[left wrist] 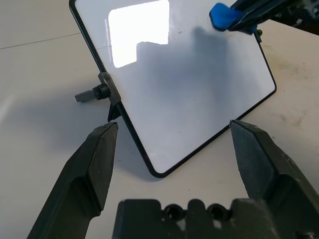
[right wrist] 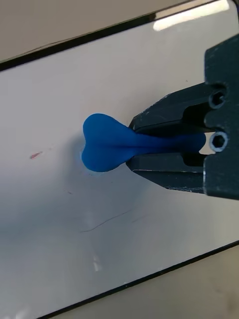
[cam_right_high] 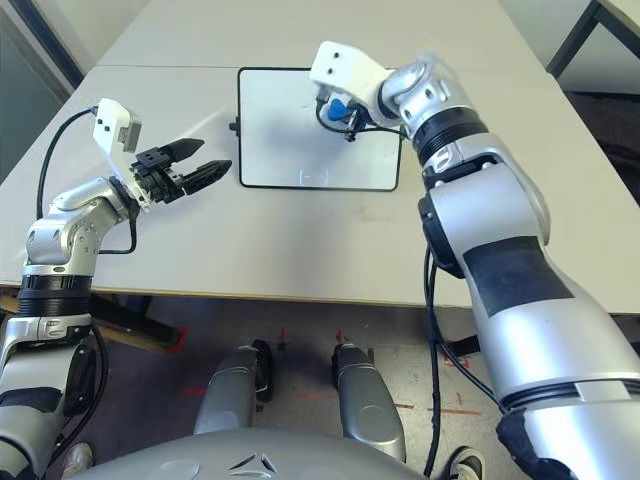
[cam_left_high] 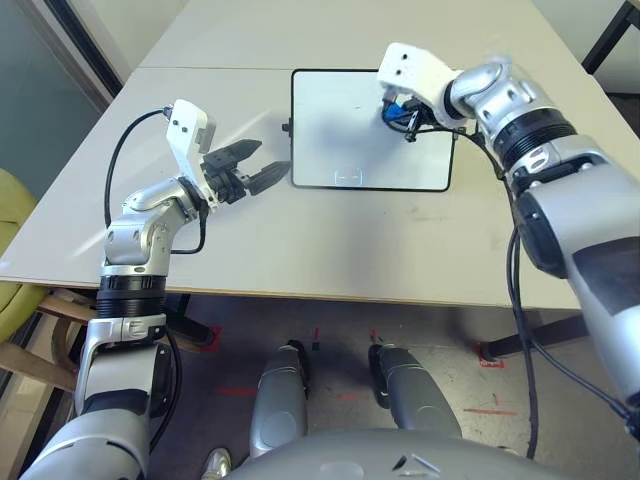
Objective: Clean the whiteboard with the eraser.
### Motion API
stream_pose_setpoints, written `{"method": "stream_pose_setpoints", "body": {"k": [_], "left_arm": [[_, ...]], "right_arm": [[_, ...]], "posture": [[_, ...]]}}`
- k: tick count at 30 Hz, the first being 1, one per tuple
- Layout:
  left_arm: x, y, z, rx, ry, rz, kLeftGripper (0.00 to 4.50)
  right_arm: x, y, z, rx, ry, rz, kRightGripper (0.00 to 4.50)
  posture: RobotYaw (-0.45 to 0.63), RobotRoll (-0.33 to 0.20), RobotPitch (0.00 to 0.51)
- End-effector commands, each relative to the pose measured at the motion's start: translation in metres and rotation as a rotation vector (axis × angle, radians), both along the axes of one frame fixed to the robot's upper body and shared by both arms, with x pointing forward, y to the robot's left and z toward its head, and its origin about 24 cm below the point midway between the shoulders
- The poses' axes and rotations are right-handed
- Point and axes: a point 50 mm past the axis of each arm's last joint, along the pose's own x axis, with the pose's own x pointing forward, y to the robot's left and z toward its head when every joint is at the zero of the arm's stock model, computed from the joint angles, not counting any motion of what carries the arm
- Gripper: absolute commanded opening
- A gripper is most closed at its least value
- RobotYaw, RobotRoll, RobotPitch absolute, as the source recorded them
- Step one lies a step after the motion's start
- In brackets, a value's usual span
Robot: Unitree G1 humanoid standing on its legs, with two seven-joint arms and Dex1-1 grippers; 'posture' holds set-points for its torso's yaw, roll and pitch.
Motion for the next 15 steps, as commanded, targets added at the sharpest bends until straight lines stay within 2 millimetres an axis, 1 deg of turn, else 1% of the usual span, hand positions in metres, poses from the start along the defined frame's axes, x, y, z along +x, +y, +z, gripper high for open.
{"method": "stream_pose_setpoints", "body": {"k": [1,2,6,7,8,12,13,15], "left_arm": [[0.002,-0.002,0.0,0.014,-0.002,-0.01,4.5],[0.003,-0.002,0.0,0.014,-0.003,-0.011,4.5],[0.006,-0.002,0.0,0.009,-0.009,-0.01,4.5],[0.007,-0.002,0.0,0.009,-0.01,-0.009,4.5],[0.007,-0.002,0.0,0.008,-0.011,-0.009,4.5],[0.01,0.001,0.003,-0.004,-0.032,0.029,4.5],[0.011,0.002,0.004,-0.008,-0.038,0.042,4.5],[0.012,0.006,0.006,-0.013,-0.047,0.063,4.5]], "right_arm": [[-0.005,-0.02,0.015,0.021,0.021,-0.004,0.28],[-0.006,-0.026,0.016,0.021,0.028,-0.015,0.28],[-0.013,-0.075,0.017,0.022,0.065,-0.183,0.28],[-0.015,-0.082,0.016,0.023,0.071,-0.214,0.28],[-0.016,-0.086,0.016,0.024,0.075,-0.23,0.28],[-0.025,-0.125,-0.001,0.066,0.153,-0.434,0.28],[-0.027,-0.131,-0.006,0.075,0.169,-0.475,0.28],[-0.03,-0.138,-0.015,0.091,0.2,-0.52,0.28]], "posture": [[-0.15,0.0,0.153],[-0.15,0.0,0.153],[-0.15,0.0,0.153],[-0.17,0.0,0.153],[-0.17,0.0,0.153],[-0.17,0.0,0.153],[-0.17,0.0,0.153],[-0.17,0.0,0.154]]}}
